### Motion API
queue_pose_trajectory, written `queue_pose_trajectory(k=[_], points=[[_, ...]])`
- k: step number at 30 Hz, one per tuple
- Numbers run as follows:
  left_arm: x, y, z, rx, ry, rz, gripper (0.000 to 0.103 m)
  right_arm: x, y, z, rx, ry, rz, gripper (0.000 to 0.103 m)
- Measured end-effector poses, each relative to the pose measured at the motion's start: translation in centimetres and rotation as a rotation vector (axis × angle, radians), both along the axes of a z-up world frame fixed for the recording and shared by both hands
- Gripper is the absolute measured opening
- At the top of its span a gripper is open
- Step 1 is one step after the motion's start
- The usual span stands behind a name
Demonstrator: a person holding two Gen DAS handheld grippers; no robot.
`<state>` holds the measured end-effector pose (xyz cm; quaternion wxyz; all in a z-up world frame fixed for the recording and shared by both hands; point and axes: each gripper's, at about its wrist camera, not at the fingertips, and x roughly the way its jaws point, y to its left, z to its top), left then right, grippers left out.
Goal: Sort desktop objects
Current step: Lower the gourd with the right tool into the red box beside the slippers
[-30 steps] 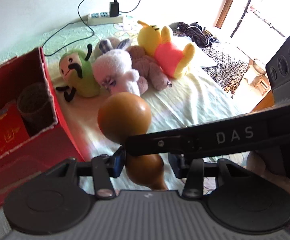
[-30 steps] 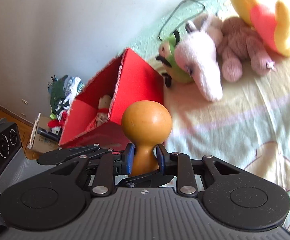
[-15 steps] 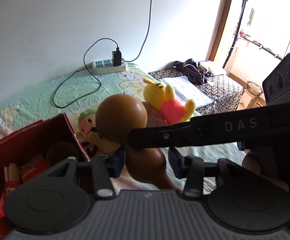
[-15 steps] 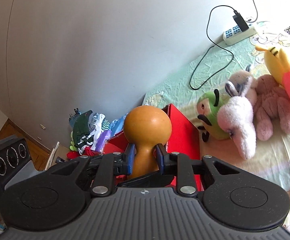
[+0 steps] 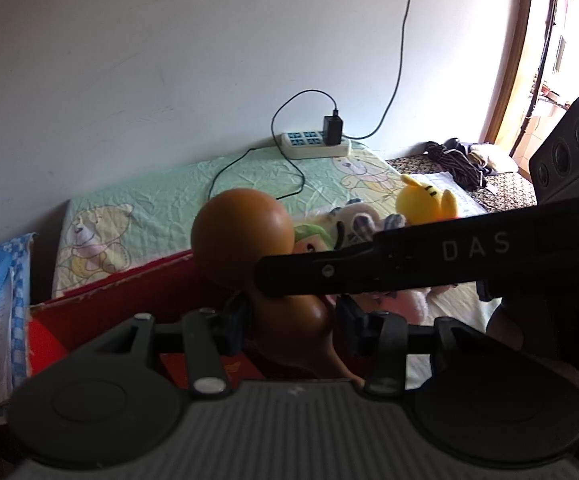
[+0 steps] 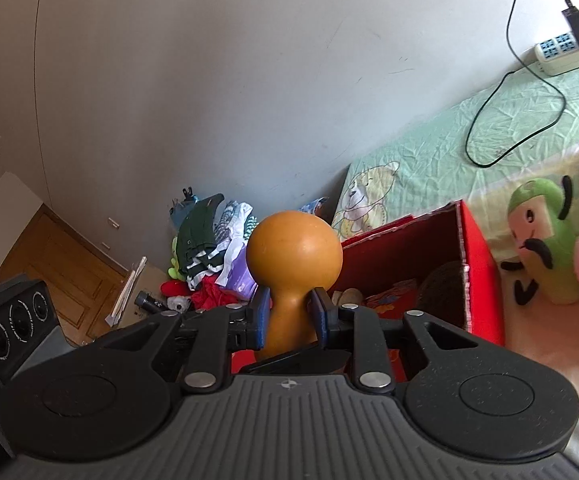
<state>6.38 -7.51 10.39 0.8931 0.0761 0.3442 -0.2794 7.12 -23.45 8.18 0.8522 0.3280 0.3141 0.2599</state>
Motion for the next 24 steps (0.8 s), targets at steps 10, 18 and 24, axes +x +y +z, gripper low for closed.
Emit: queue_pose_trajectory(k=[10,18,24], points=[[3.5,7.1,-2.1,0.08,0.037,0.111,0.047,4.6,7.4,-2.1,0.011,0.078,0.114,0.026],[6.2,11.1,-4.4,0.12,0.088,0.159,0.047,7.6,11.5,-4.4,0.015,0.155,0.146,0.026],[8.0,12.1,-6.1,0.14,0.128,0.163,0.047,9.2,12.6,-6.4,0.043,0.232,0.13,0.026]])
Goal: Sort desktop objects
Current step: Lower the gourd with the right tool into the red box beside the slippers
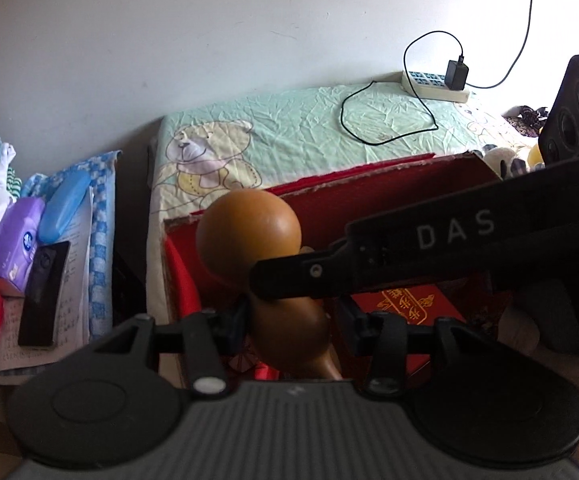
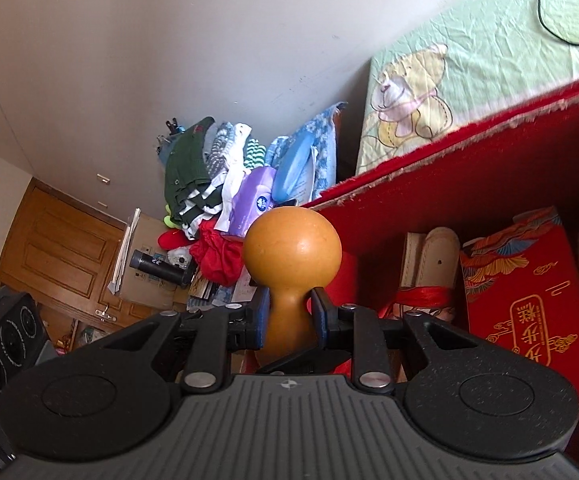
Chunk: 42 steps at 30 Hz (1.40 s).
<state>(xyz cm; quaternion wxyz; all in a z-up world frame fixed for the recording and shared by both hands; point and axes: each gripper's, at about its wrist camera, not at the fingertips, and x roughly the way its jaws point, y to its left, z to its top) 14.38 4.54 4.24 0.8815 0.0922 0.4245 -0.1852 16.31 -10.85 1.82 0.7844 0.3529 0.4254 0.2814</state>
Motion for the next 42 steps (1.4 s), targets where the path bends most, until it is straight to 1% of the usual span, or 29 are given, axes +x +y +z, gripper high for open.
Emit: queue_pose_trajectory(k=[3,6,9,10,13,16,20,23,27,29,30,31,32,34,36,38,40,42], points=[[0.4,0.1,-0.9,0.021,0.016,-0.002,0.047,0.5,0.3,-1.0,0.01,0.049,-0.019,0.026],[0.9,0.3,-1.7,0.024,0.042,-0.008,0.048,0.9,0.5,-1.9,0.003,0.102,-0.045,0.026],[0.8,0.3,-2.1,0.038,0.044,-0.007,0.049,1.2,0.7,-2.6,-0.005,0.141,-0.069,0.025],[0.8,0.3,-2.2,0.046,0.039,-0.005,0.05,1.4,0.7,-2.7,-0.014,0.155,-0.073,0.023],[0.6,0.5,-2.1,0.053,0.023,0.005,0.057,1.7,1.2,-2.9,-0.058,0.186,-0.074,0.022],[0.5,0.9,-1.9,0.045,0.021,0.017,0.058,1.9,1.5,-3.3,-0.082,0.219,-0.053,0.022],[0.1,1.0,-1.8,0.031,0.024,0.029,0.058,1.9,1.0,-3.7,-0.055,0.226,-0.06,0.022],[-0.1,0.8,-2.0,0.028,0.033,0.026,0.058,2.1,1.0,-4.2,-0.068,0.269,-0.055,0.023],[-0.6,0.5,-2.1,0.038,0.035,0.025,0.057,2.5,1.4,-4.3,-0.094,0.299,-0.004,0.023],[-0.9,0.5,-2.0,0.035,0.033,0.028,0.057,2.7,1.7,-4.6,-0.103,0.333,0.033,0.024],[-0.9,0.6,-2.0,0.03,0.037,0.03,0.057,3.0,1.9,-5.0,-0.102,0.36,0.062,0.025],[-1.0,0.7,-1.9,0.022,0.04,0.03,0.061,3.2,2.1,-5.3,-0.096,0.383,0.083,0.028],[-1.1,0.7,-1.9,0.013,0.043,0.028,0.065,3.3,2.1,-5.5,-0.09,0.402,0.095,0.028],[-1.3,0.5,-1.9,0.009,0.041,0.03,0.067,3.6,2.2,-5.9,-0.059,0.427,0.117,0.028],[-1.3,0.5,-1.9,0.004,0.037,0.042,0.067,3.5,1.9,-6.1,-0.001,0.436,0.132,0.028],[-1.2,0.6,-1.9,-0.011,0.046,0.05,0.067,3.4,1.6,-6.3,0.018,0.439,0.113,0.028],[-1.2,0.5,-2.0,-0.003,0.043,0.055,0.067,3.3,1.2,-6.1,0.025,0.422,0.094,0.029],[-1.3,0.4,-1.9,-0.01,0.037,0.058,0.067,3.0,0.6,-6.0,0.057,0.403,0.075,0.029]])
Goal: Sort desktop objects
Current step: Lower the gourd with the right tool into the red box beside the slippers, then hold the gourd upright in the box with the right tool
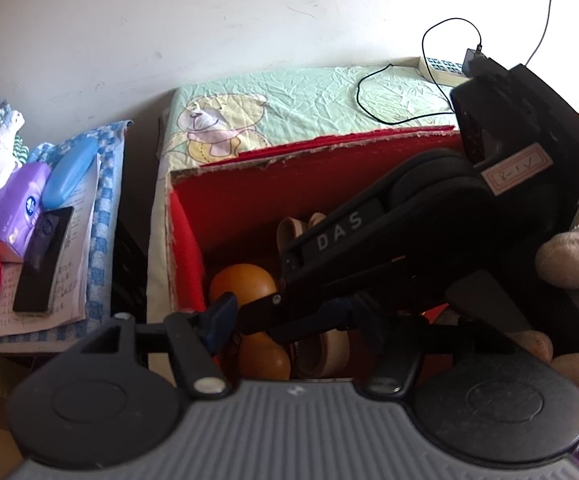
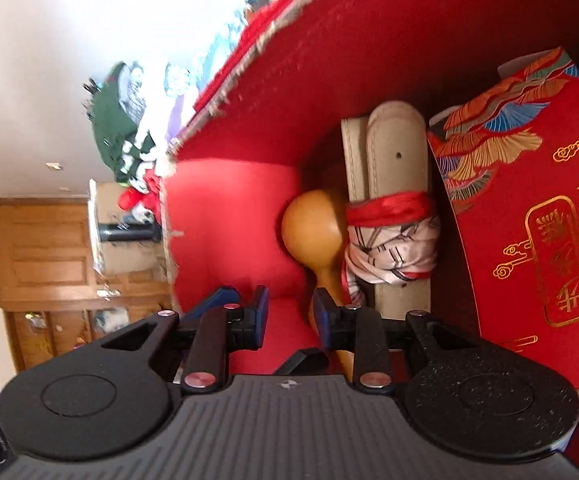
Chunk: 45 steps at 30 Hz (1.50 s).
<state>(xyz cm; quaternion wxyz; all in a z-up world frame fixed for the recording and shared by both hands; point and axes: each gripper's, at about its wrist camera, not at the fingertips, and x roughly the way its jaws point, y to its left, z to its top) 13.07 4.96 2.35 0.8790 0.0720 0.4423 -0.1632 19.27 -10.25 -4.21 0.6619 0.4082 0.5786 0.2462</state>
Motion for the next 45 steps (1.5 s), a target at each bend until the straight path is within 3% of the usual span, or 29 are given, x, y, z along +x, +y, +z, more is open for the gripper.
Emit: queue_pose_trajectory(k=[3,8,22,28,34,40,45], points=[[0.0,-0.2,0.0,0.003,0.0,0.006,0.067,-0.7,-1.1,0.5,0.016,-0.042,-0.06,0.03],[0.0,-0.4,-0.4,0.002,0.012,0.014,0.069,-1.0,-1.8,1.0,-0.014,-0.035,-0.084,0.032],[0.5,-3.1,-1.9,0.087,0.04,0.022,0.068,-2.2,-3.3,3.7,-0.334,-0.235,-0.063,0.032],[1.0,-4.5,-2.7,0.126,0.038,0.013,0.069,-2.1,-4.0,2.2,-0.244,-0.183,-0.113,0.032],[1.5,-4.4,-3.0,0.108,0.067,0.017,0.069,-1.9,-3.6,1.7,-0.197,-0.187,-0.106,0.032],[1.5,-4.4,-3.0,0.101,0.071,0.04,0.072,-1.7,-3.4,1.7,-0.19,-0.193,-0.084,0.032],[1.7,-4.7,-2.6,0.155,0.039,0.055,0.074,-1.9,-3.5,1.9,-0.201,-0.204,-0.084,0.032]])
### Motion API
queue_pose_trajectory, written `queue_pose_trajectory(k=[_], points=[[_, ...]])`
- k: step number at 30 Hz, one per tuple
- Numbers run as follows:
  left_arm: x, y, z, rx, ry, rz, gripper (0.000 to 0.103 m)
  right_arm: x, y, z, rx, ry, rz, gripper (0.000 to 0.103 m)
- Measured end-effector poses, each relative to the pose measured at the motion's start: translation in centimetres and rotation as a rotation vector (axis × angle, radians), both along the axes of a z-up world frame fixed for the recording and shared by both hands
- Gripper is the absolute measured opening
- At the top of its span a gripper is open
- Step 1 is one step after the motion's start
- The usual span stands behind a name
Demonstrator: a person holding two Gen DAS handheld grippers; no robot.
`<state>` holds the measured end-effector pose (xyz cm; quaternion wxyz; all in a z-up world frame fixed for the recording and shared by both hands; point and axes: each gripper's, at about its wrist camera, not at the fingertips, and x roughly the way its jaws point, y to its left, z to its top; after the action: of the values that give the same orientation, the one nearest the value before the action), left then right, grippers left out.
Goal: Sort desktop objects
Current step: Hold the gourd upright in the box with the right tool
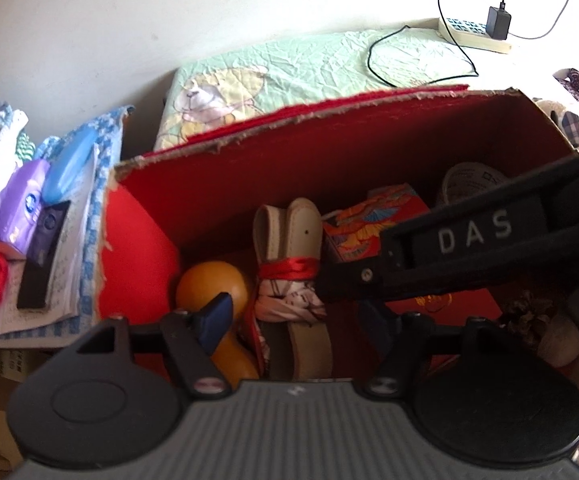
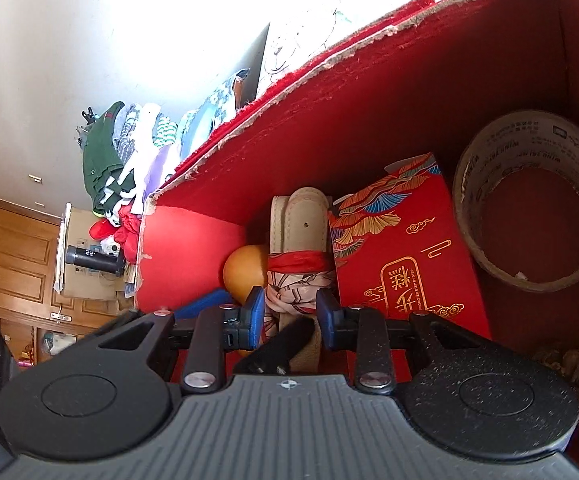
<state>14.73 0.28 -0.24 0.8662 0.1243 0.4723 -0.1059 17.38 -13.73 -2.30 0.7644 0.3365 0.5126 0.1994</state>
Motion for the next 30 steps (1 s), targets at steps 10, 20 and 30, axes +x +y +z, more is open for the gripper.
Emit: queue_pose_trajectory(k=[10,20,30], points=[[1.8,1.0,-0.3,-0.073,0.06,0.025,0.075,-0.3,-0.3,-0.1,-0.002,-0.024,-0.045,0.033],[2.7,1.0,-0.7,-0.075,0.096,0.088,0.075,-0.2,-0.7,-0.4,0.001,-0.012,-0.088,0.033],[2.7,1.3,-0.9,-0.082,0.106,0.117,0.073,0.0,-0.6,-0.5,0.002,-0.002,-0.084,0.033]])
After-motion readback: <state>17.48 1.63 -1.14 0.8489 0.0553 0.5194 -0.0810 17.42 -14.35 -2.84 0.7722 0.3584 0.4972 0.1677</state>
